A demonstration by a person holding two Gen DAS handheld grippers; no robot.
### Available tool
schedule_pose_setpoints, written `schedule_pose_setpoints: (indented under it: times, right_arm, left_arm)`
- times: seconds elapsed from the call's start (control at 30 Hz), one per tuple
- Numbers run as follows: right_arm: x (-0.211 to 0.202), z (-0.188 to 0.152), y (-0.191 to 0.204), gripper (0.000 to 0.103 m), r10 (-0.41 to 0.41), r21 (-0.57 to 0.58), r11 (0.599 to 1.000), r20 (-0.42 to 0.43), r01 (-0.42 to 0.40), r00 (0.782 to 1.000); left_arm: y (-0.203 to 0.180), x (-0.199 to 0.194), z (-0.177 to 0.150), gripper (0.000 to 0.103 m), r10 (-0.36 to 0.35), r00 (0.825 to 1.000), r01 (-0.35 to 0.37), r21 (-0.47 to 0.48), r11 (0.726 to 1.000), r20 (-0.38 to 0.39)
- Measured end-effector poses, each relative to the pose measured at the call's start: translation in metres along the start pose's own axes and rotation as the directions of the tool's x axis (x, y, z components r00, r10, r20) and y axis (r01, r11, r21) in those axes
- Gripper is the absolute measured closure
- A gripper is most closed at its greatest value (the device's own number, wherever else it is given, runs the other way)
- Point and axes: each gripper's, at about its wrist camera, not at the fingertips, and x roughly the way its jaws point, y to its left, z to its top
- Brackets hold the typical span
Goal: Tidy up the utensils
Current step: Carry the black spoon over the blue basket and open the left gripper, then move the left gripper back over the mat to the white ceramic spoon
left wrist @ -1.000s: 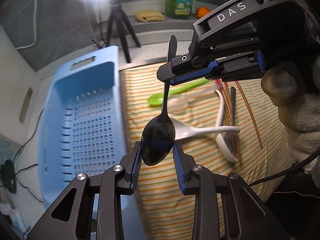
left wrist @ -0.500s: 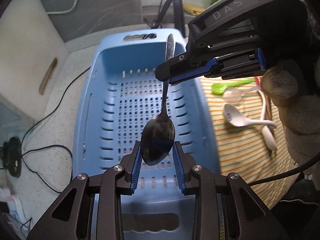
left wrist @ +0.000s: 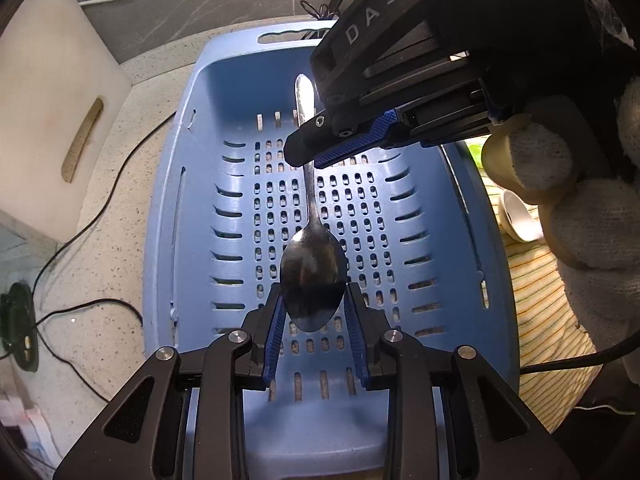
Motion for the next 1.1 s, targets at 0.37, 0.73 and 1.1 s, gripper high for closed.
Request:
schedule_pose_setpoints:
  times: [0.37,0.73,1.1]
  right_arm:
    - [0.004,0.0,0.006,0.088,-0.025,-0.039,0.999,-0.013,0.025,1.0]
    - [-0.049,-0.021,0.007,0.075,-0.001,-0.086,0.996,0.061,0.006,0.998]
    - [-0.137,-0.044,-0.03,0.061,-0.049,-0.129,0.989,0.203,0.076,0.978]
  left_arm:
    - [0.006,-0.001,0.001,0.075,0.026,1.0,-0.026,-0.02,0.999,-0.008]
    - [-0.008,-0.04,-0.005,0.075,0.056,0.996,-0.053,-0.036,0.998,0.063]
    - [-0.042,-0.065,-0.008,0.075,0.038,0.991,-0.034,-0.036,0.999,0.125]
